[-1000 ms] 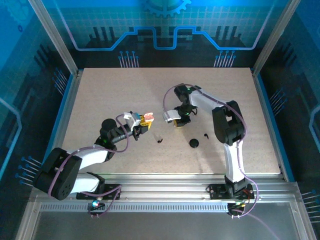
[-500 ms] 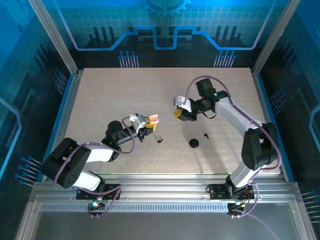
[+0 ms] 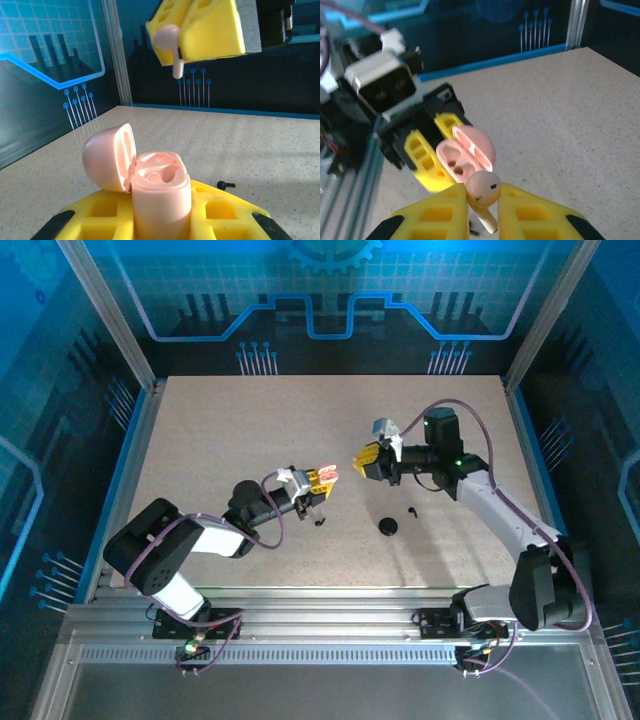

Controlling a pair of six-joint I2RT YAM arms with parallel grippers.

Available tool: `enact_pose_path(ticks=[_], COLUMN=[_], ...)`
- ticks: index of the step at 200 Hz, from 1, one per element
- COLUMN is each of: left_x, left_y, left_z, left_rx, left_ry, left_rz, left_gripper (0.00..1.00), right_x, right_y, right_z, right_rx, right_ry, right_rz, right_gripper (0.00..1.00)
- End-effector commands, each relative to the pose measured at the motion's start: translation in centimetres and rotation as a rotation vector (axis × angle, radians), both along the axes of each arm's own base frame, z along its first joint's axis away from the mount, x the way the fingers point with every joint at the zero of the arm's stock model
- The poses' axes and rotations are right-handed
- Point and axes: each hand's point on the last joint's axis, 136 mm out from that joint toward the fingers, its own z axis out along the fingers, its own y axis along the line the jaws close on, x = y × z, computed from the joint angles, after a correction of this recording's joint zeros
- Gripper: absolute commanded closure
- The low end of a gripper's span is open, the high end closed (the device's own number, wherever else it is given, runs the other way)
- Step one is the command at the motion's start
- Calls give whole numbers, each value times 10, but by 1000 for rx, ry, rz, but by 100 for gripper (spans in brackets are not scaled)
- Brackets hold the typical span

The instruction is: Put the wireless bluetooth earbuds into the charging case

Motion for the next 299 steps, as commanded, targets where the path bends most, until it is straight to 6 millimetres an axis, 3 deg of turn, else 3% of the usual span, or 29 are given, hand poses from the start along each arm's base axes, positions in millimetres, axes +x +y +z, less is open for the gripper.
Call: enact_pose_path(ticks=[1, 86, 154, 218, 299], left_x=[4, 8, 7, 5, 5], left_y=[-7, -14, -13, -13, -13], left_z=[21, 31, 35, 39, 47], left_rx=[-34, -50, -60, -65, -74], left_ry=[-80, -99, -104, -115, -132], left_rz=[0, 4, 18, 24, 31], left_gripper=[85, 84, 84, 84, 84], right_x=[9, 2, -7, -15, -15], right_y=[-1, 16, 33, 43, 42], right_z=[22, 31, 30, 18, 6], right_rx=[128, 252, 282, 279, 268], right_ry=[32, 53, 59, 84, 105], right_rz=[-92, -217, -213, -208, -226], right_gripper=[81, 80, 79, 79, 79])
